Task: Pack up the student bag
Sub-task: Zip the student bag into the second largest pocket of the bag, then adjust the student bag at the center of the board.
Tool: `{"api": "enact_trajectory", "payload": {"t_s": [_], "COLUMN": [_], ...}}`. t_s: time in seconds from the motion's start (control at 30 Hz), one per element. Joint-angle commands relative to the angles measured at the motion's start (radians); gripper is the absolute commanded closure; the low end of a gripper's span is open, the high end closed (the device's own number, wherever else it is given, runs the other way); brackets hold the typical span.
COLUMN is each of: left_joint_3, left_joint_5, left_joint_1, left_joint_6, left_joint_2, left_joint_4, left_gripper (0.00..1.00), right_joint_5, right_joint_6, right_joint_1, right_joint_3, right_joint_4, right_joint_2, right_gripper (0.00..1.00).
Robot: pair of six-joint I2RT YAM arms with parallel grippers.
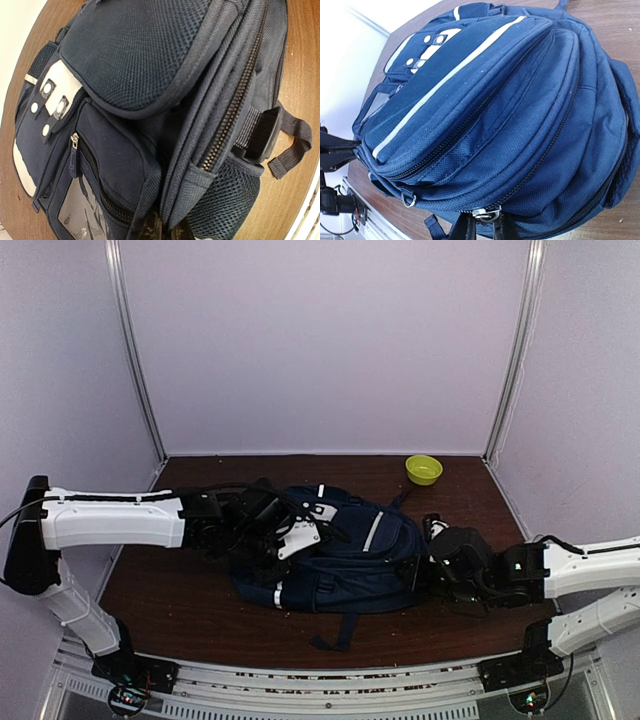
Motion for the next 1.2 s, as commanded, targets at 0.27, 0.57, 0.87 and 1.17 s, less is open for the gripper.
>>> {"api": "enact_trajectory", "payload": {"t_s": [0.27, 0.57, 0.87, 1.17], "left_joint_3": [0.065, -0.004, -0.220, -0.185], "left_joint_5": [-0.079, -0.005, 0.122, -0.039], "left_joint_1": [-0.047, -0.090, -0.149, -0.089], "left_joint_6": [-0.037, -0.168, -0.310, -0.330], "left_joint_2": [-0.107, -0.236, -0.165, 0.091], "left_joint_4": [-0.110, -0.140, -0.079, -0.051], "left_gripper": [0.55, 0.17, 0.70, 0.70], "right_joint_5": [-0.145, -0.144, -0.171, -0.165], "right_joint_6": [-0.220, -0.268, -0.261, -0.204], "right_joint_1": [-0.006, 0.000, 0.003, 0.058], "right_joint_3": [0.088, 0.115, 0.092, 0.063], "right_joint_4": [0.077, 0.095, 0.134, 0.191], "right_joint_2": [0.114, 0.139, 0.174, 0.192], "right_gripper": [1.00, 1.00, 1.00, 1.00]}}
